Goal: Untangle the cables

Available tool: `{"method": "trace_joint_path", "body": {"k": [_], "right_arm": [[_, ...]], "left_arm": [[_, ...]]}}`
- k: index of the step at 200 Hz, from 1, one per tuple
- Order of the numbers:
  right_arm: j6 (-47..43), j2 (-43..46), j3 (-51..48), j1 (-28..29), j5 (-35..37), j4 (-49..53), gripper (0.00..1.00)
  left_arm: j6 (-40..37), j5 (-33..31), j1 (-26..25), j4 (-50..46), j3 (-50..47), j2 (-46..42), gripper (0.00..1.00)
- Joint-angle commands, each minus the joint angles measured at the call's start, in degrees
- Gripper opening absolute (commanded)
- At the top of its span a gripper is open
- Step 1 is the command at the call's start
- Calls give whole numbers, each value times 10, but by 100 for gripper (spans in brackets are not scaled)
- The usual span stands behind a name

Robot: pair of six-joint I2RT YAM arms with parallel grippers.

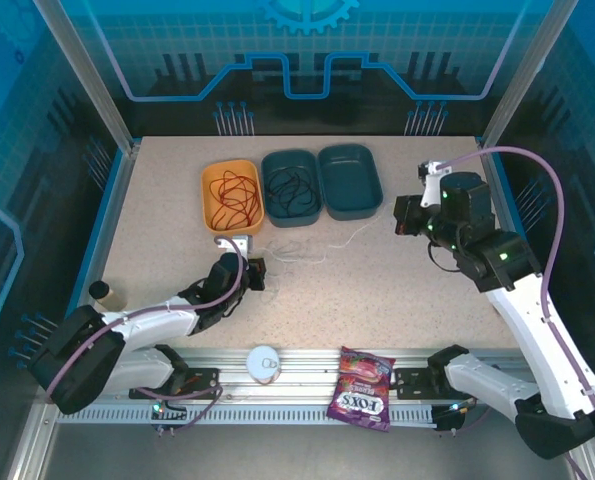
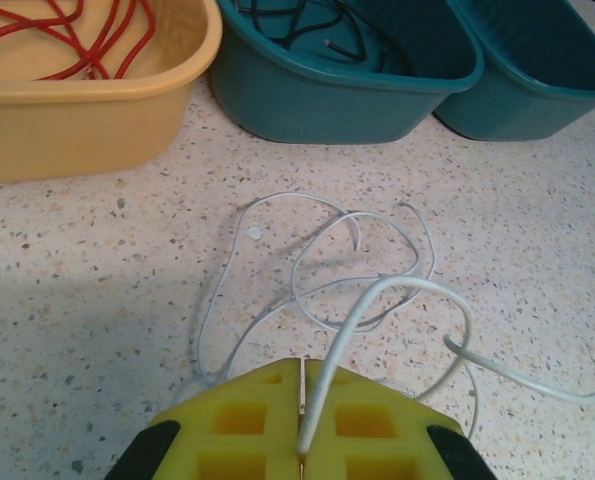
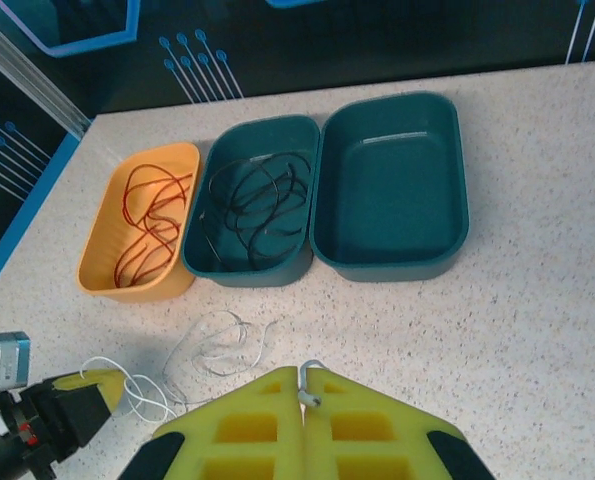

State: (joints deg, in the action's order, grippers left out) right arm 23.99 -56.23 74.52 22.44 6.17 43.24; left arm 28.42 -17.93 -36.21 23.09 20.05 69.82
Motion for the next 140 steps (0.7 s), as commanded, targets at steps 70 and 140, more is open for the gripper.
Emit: {"method": "trace_joint_path", "body": {"k": [70,140], "right_arm": [[-68,16,95,-26,95,71,1],[-85,19,130,-28,111,86,1]], "left_arm": [[35,-31,19,-25,-19,2,14],[82,-36,60,-71,-25,-13,20]]}}
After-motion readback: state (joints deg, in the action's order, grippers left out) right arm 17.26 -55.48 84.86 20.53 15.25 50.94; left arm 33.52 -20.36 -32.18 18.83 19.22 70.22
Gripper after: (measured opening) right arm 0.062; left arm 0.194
